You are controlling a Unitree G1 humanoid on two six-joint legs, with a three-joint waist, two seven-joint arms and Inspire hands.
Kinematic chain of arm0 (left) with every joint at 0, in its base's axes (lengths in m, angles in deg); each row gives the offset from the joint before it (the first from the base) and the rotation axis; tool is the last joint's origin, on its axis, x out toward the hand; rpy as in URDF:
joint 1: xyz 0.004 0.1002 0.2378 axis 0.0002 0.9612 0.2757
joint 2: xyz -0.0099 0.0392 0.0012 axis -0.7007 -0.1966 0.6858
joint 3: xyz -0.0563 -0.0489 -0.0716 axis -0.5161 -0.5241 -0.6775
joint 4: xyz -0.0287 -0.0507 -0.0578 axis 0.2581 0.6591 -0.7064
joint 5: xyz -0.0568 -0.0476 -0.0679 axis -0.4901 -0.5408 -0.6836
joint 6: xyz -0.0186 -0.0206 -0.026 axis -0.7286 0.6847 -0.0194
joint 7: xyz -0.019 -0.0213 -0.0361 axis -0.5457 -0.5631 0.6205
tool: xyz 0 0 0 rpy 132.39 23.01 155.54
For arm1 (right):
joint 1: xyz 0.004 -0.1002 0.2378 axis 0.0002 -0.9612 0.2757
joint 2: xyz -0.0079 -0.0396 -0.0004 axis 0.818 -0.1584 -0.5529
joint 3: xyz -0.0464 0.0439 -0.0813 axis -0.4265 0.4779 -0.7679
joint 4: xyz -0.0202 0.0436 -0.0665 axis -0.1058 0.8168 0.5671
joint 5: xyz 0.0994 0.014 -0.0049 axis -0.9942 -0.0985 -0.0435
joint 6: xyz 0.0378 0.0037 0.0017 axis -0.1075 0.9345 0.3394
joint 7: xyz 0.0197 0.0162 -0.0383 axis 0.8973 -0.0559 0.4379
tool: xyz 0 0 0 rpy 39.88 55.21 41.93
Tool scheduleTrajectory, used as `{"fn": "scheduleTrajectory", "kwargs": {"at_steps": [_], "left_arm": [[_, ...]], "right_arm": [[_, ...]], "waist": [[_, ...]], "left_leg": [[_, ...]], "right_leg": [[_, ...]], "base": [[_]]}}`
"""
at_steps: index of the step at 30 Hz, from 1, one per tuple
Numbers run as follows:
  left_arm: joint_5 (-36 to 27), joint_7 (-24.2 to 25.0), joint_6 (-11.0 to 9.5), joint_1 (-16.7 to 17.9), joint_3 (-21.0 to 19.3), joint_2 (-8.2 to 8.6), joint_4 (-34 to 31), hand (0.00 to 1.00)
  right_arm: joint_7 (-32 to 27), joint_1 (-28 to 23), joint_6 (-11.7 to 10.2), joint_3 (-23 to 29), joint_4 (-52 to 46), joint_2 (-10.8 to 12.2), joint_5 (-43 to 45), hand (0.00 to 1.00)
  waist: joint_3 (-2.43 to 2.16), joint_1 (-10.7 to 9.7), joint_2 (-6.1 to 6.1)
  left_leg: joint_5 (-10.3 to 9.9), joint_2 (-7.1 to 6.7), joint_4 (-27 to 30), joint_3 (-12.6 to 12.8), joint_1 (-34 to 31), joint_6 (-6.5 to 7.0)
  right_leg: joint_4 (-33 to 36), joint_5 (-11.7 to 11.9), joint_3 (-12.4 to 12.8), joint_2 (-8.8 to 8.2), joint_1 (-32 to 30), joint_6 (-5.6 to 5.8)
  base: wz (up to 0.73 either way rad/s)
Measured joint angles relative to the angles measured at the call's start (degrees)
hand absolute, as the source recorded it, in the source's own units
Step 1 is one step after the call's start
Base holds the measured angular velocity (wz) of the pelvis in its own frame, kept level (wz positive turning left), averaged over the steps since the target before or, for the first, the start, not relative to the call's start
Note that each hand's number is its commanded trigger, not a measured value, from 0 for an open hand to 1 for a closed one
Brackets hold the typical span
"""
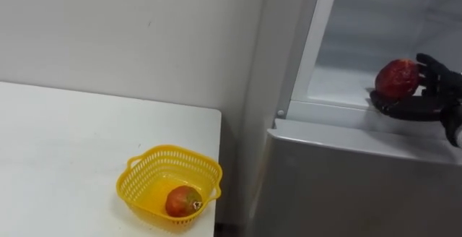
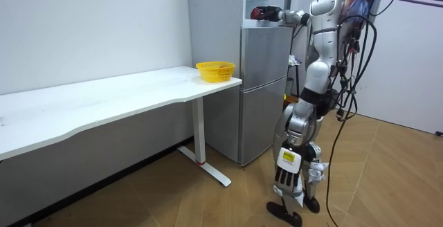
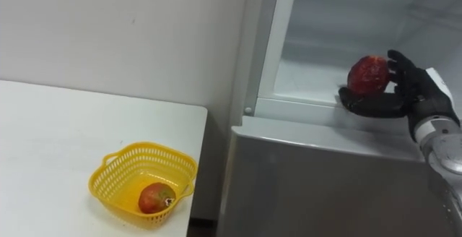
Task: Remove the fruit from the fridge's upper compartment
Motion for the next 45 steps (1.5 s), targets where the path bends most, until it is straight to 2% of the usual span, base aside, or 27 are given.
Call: {"fn": "scheduleTrajectory", "kwargs": {"at_steps": [5, 8, 12, 15, 25, 31, 45], "left_arm": [[0.0, 0.0, 0.4, 0.5, 0.8, 0.02, 0.1, 0.00], [0.1, 0.0, 0.6, 0.5, 0.8, 0.10, 0.1, 0.00], [0.1, -0.2, 0.5, 0.3, 0.8, 0.10, 0.4, 0.00], [0.2, 0.1, 0.6, 0.3, 0.9, 0.13, 0.8, 0.00], [0.1, 0.0, 1.0, 0.3, 1.0, 0.16, 2.2, 0.00], [0.1, -0.4, 1.8, 0.3, 1.0, 0.16, 2.3, 0.00], [0.0, -0.3, 1.7, 0.3, 1.0, 0.00, 1.9, 0.00]], "right_arm": [[1.0, 0.1, 0.0, 0.1, 0.3, -1.0, -4.2, 0.00], [2.7, 0.6, -0.2, 0.0, 0.9, -1.7, -5.8, 0.00], [4.9, 1.2, -1.6, 0.0, 3.5, -2.1, -8.6, 0.00], [6.6, 2.5, -2.4, 0.2, 6.4, -2.1, -10.3, 0.00], [7.6, 2.9, -2.4, 1.3, 8.8, -2.1, -15.3, 0.00], [7.7, 2.9, -2.2, 1.7, 9.0, -2.1, -17.5, 0.00], [7.3, 3.0, -2.6, 1.8, 10.1, -2.1, -17.5, 0.00]], "waist": [[-0.03, 0.2, 0.37], [-0.23, 0.2, 0.87], [-0.22, 0.3, 1.12], [-0.15, 0.2, 0.98], [-0.02, 0.0, -0.07], [-0.02, -0.1, -0.08], [0.02, 0.2, 0.00]], "left_leg": [[-0.1, -0.06, 0.2, 0.0, -0.1, 0.07], [-0.1, -0.09, 0.2, 0.0, -0.3, 0.07], [0.0, -0.12, 0.0, 0.0, 0.2, 0.02], [0.0, -0.12, 0.0, -0.1, 0.2, 0.00], [0.0, -0.10, 0.0, -0.2, 0.1, -0.02], [0.0, -0.08, 0.0, -0.2, 0.1, -0.03], [0.3, -0.21, 0.1, -1.0, 0.0, -0.20]], "right_leg": [[0.0, 0.0, 0.8, 0.03, 0.0, 0.00], [0.0, 0.0, 0.8, 0.04, -0.3, 0.00], [0.0, 0.0, 0.8, 0.10, 0.1, 0.00], [0.0, 0.0, 0.7, 0.09, 0.1, -0.01], [0.0, 0.0, 0.1, 0.03, 0.2, -0.01], [0.0, 0.0, 0.0, 0.04, 0.2, -0.01], [0.0, 0.0, -0.6, 0.11, 0.4, -0.02]], "base": [[0.00], [0.00], [0.00], [0.00], [0.00], [0.00], [0.01]]}}
